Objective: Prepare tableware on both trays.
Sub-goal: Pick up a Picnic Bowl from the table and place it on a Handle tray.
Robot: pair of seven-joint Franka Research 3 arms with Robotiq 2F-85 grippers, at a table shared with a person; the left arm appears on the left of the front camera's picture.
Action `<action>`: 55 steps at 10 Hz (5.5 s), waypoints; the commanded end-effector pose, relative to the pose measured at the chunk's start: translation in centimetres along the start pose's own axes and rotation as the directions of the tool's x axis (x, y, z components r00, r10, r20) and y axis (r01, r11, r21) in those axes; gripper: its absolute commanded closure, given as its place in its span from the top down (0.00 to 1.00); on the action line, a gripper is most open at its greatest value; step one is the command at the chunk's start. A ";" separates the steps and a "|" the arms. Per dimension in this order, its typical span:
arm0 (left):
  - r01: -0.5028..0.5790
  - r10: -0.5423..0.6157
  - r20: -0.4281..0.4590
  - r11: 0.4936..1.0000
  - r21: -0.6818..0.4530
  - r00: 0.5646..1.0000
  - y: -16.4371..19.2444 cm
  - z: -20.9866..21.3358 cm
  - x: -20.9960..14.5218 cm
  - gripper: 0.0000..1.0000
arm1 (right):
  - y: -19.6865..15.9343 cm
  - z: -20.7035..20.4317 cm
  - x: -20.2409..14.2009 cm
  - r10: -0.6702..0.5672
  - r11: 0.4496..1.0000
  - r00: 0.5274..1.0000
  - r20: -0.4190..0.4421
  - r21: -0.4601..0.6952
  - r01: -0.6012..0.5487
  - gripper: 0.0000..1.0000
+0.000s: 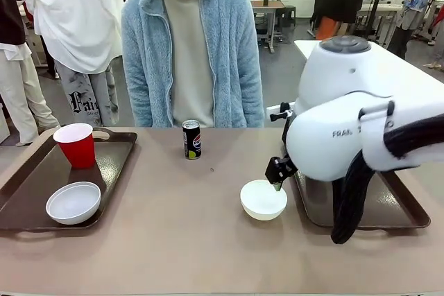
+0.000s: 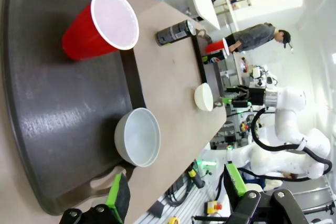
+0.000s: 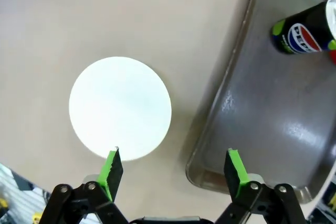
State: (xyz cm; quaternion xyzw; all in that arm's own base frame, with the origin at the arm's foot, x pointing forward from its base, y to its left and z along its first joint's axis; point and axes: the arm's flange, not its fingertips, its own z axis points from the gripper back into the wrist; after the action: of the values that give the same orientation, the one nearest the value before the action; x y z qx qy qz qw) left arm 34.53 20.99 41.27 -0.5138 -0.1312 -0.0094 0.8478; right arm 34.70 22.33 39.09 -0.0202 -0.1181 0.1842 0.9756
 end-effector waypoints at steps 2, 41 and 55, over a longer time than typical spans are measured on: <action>0.016 -0.015 0.013 1.000 -0.016 1.000 -0.2 0.2 -0.1 0.95 | 0.0 -4.4 -2.8 -0.064 0.998 0.998 0.014 -0.006 0.064 1.00; 0.016 -0.015 0.013 1.000 -0.016 1.000 -0.2 0.2 -0.1 0.95 | -20.6 -9.5 -11.1 -0.351 0.935 0.930 0.113 0.096 0.341 0.00; 0.016 -0.015 0.013 1.000 -0.016 1.000 -0.2 0.2 -0.1 0.95 | -14.8 5.9 -13.0 -0.309 0.934 0.946 -0.095 0.157 0.320 1.00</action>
State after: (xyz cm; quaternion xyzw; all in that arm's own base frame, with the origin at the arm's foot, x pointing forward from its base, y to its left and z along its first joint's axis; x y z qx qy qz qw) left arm 34.50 21.00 41.27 -0.5141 -0.1310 -0.0089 0.8476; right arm 35.90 2.85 45.51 0.0675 -0.0893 0.0374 0.9930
